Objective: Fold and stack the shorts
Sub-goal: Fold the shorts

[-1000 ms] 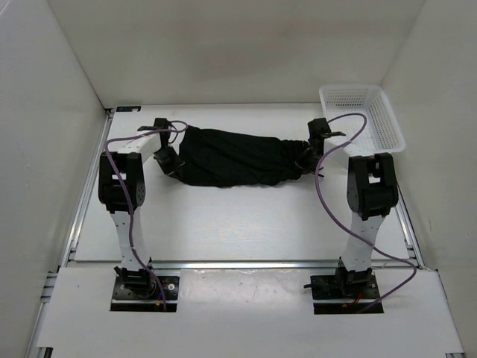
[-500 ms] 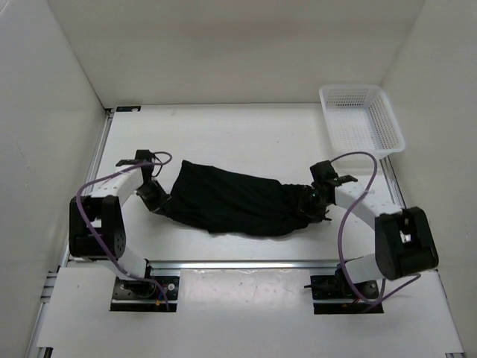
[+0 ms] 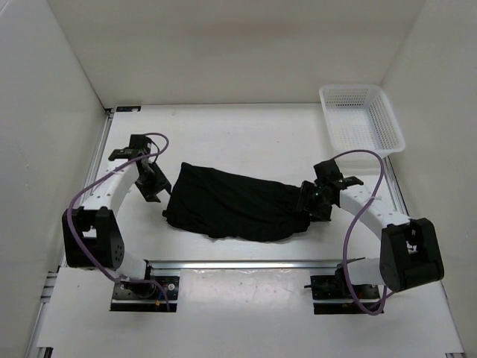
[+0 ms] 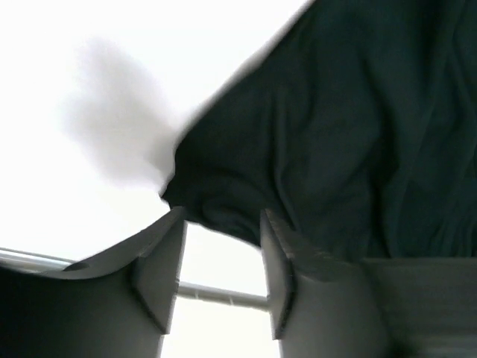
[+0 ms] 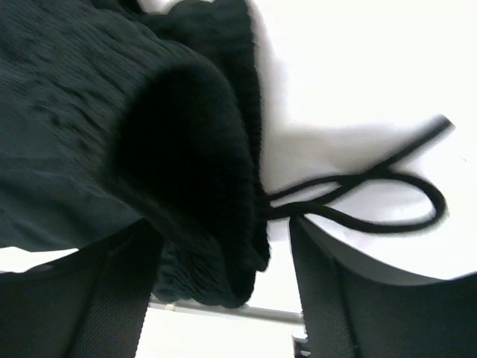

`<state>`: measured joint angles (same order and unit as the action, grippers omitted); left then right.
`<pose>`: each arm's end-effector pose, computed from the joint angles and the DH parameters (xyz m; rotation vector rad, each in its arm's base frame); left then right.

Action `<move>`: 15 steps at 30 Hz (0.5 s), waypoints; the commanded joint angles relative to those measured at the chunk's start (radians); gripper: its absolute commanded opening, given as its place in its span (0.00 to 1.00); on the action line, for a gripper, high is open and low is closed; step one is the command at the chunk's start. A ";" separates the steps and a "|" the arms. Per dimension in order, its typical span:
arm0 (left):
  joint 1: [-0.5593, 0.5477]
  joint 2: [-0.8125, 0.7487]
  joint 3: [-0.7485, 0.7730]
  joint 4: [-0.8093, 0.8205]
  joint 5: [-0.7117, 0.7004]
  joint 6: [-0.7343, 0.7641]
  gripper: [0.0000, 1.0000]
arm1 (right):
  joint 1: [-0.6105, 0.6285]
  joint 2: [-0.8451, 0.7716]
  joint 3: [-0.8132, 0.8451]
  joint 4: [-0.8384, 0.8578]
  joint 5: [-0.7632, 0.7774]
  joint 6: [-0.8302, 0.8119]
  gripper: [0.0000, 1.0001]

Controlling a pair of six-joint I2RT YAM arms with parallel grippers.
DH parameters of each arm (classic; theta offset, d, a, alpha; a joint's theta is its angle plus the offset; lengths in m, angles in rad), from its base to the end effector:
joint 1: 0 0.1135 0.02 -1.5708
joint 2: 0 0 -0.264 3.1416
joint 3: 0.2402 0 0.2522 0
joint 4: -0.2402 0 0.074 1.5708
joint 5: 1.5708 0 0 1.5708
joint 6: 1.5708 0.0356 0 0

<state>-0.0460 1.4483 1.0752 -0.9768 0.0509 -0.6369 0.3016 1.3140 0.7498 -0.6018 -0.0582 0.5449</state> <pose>0.2614 -0.0138 0.2352 -0.8495 2.8199 -0.1800 0.2239 0.0718 0.1879 0.3209 2.7613 0.3081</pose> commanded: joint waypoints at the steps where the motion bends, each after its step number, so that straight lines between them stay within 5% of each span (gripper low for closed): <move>1: 0.037 0.085 0.061 0.032 -0.066 0.029 0.53 | -0.004 0.036 -0.023 0.101 -0.078 0.001 0.69; 6: 0.046 0.236 0.100 0.078 -0.079 0.029 0.10 | -0.004 0.109 -0.069 0.172 -0.112 0.021 0.51; 10: 0.026 0.328 0.100 0.105 -0.079 0.017 0.10 | -0.004 0.100 -0.078 0.157 -0.008 0.021 0.13; 13: -0.044 0.380 0.100 0.115 -0.079 -0.012 0.10 | -0.004 0.091 -0.049 0.109 0.069 0.010 0.01; 15: -0.078 0.389 0.100 0.115 -0.079 -0.030 0.10 | -0.004 0.091 -0.017 0.079 0.106 -0.019 0.00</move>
<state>-0.0662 1.8397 1.1629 -0.8970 -0.0212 -0.6331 0.3023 1.4078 0.7010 -0.4706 -0.0933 0.5686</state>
